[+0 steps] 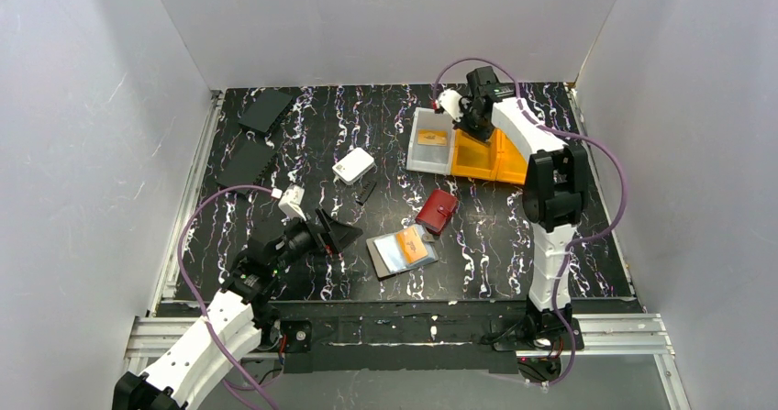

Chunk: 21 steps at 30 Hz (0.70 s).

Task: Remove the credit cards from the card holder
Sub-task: Place the credit card in the storage box.

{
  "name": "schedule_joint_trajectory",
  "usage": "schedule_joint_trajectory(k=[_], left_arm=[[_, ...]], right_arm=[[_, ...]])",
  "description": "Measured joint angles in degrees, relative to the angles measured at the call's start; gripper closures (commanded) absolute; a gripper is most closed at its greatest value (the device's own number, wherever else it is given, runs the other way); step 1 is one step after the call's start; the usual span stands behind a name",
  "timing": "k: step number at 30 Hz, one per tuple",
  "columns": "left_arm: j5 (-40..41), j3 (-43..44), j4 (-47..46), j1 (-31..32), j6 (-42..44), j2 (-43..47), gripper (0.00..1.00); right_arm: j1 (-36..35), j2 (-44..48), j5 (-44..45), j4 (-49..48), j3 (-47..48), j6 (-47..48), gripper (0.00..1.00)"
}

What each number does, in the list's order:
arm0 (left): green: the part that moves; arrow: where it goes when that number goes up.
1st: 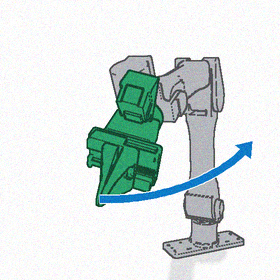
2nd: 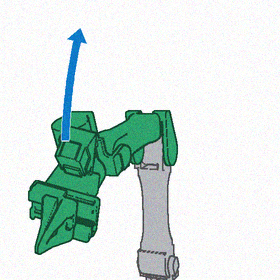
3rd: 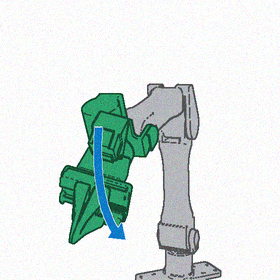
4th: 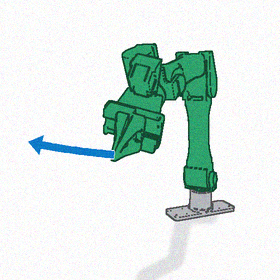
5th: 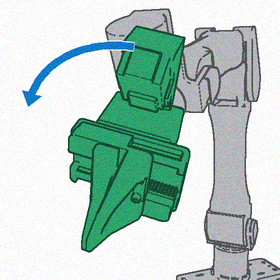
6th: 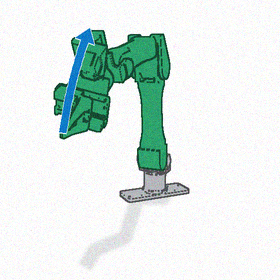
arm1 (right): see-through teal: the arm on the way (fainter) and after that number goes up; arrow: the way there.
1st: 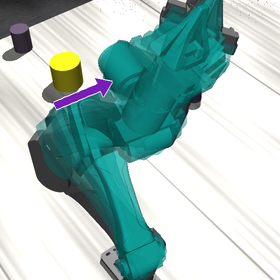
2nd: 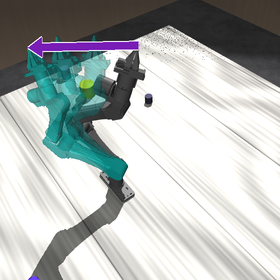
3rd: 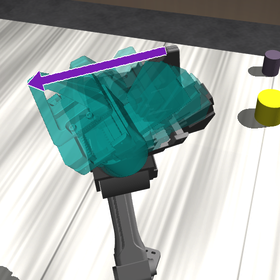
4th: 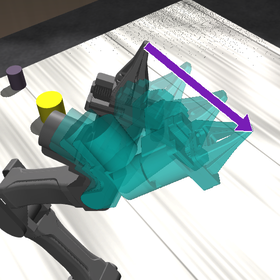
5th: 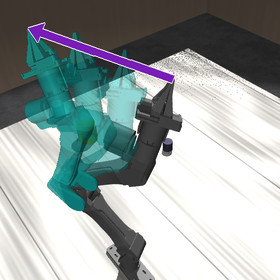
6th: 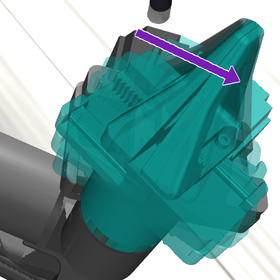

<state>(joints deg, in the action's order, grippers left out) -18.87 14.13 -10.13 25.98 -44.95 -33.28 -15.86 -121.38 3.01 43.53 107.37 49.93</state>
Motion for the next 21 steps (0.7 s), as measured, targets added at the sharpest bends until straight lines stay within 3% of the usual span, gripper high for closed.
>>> schedule_joint_trajectory(k=[12, 21], left_arm=[[0.0, -0.1, 0.1, 0.0, -0.7, 0.0, 0.02], [0.0, -0.2, 0.1, 0.0, -1.1, -0.5, 0.02]], right_arm=[[0.0, -6.8, 1.6, 0.0, 3.2, 1.6, 0.95], [-0.1, -7.6, 2.2, -0.2, 5.0, 2.8, 0.86]])
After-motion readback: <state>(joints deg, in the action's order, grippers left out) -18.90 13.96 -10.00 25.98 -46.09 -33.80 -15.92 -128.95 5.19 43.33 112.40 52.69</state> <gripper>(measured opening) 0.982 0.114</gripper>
